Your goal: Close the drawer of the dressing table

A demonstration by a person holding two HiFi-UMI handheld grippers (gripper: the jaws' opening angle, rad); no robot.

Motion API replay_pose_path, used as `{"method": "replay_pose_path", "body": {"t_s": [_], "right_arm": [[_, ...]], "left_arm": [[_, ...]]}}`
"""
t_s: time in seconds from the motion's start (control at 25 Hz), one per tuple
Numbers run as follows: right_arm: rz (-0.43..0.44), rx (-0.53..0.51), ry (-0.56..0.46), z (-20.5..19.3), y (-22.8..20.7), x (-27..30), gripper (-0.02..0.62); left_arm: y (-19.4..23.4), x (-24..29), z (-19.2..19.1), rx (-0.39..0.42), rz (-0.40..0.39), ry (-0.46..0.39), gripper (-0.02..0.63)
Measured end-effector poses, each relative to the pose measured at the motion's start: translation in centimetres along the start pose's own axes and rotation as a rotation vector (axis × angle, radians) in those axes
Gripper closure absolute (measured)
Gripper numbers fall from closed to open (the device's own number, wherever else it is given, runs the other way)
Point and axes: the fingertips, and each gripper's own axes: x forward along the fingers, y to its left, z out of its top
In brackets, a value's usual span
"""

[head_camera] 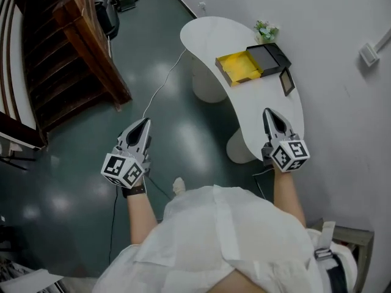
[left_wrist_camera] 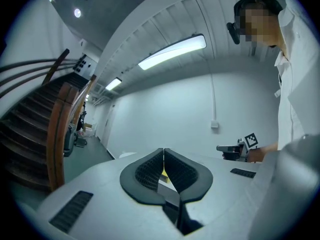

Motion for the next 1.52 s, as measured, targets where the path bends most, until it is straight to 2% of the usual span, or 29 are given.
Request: {"method": "replay_pose_path", "body": {"t_s": [0.2,0.32,0.48,0.72,0.92,1.04,1.28,1.52], "right_arm": [[-0.024,-0.007,-0.033,0.7,3.5,5.5,0.586],[-0.044,-0.004,-0.054,1.1,5.1,7.9,0.586],[-0.091,0.021,-0.065,0.9,6.7,9.4,0.586],[-0.12,0.039,-0.037,-0.4,6.7,11.7,0.586],[-0.149,0.032,-0.047,-0.1,4.5,14.8,0.586],[-0.187,0.046,-0.053,-0.2,1.8,16.8,0.586],[-0.266,0.106,-0.071,-0.2,-5.5,19.9,0.586],[-0.312,0.096,-0.04,-0.2,-8.9,21.5,0.584]], "left_arm": [[8.0,-2.7,0.9,-0.007,0.04,-0.009,0.588],[11.1,-3.4,1.4,-0.018,0.04,-0.016,0.589],[13.5,-3.3,1.9,-0.039,0.006,-0.016,0.589],[15.3,0.5,2.6,-0.048,-0.064,-0.03,0.588],[16.6,6.2,2.9,-0.037,-0.138,-0.022,0.588],[17.1,11.3,3.0,-0.035,-0.197,-0.013,0.589],[14.9,23.7,3.1,-0.014,-0.394,0.014,0.588],[11.7,33.2,2.4,0.021,-0.609,0.068,0.588]]}}
